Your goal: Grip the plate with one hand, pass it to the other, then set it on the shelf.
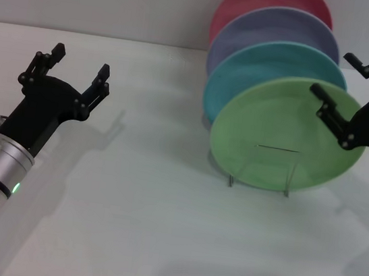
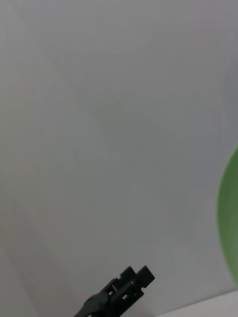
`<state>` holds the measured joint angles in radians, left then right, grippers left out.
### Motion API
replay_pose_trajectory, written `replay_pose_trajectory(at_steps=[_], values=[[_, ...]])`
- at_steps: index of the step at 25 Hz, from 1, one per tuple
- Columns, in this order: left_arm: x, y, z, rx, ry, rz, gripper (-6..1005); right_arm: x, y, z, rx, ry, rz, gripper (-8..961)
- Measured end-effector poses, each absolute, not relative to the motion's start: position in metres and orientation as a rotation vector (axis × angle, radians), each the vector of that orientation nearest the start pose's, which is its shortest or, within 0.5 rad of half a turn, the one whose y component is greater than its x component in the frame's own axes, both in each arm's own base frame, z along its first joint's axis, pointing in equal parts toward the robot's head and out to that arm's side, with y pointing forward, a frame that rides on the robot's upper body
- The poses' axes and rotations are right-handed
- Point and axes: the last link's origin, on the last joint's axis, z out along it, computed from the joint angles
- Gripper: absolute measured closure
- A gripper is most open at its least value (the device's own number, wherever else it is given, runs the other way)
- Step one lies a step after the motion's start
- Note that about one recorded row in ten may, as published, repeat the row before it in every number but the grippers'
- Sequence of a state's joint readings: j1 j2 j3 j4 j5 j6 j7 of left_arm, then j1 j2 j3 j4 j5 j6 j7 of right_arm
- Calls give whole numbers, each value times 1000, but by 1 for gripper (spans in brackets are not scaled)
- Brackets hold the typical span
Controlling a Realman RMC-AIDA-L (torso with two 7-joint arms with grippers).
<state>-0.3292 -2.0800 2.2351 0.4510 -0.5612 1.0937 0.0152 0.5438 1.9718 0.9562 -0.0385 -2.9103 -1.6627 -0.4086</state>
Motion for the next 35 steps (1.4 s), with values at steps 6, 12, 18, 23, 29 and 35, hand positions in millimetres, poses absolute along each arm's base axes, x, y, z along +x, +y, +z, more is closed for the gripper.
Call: replay_pose_trajectory(at_steps=[6,12,18,23,29,35], values=[[-271,318,-53,-1793,-348,-762,185,282,306,8,-1825,-665,543,438],[-272,317,-55,-1804,-341,-751,185,278,284,6,-1791,-652,645,321],[-272,314,-54,-1799,-327,-757,185,278,273,26,-1534,-488,714,320],[-272,313,-49,-1776,-273,-748,185,317,263,76,-1162,-82,768,320],[-290,315,-31,-1666,-310,-698,185,387,211,115,-784,310,834,321],[-311,317,-13,-1530,-417,-674,185,417,158,121,-672,399,772,321]])
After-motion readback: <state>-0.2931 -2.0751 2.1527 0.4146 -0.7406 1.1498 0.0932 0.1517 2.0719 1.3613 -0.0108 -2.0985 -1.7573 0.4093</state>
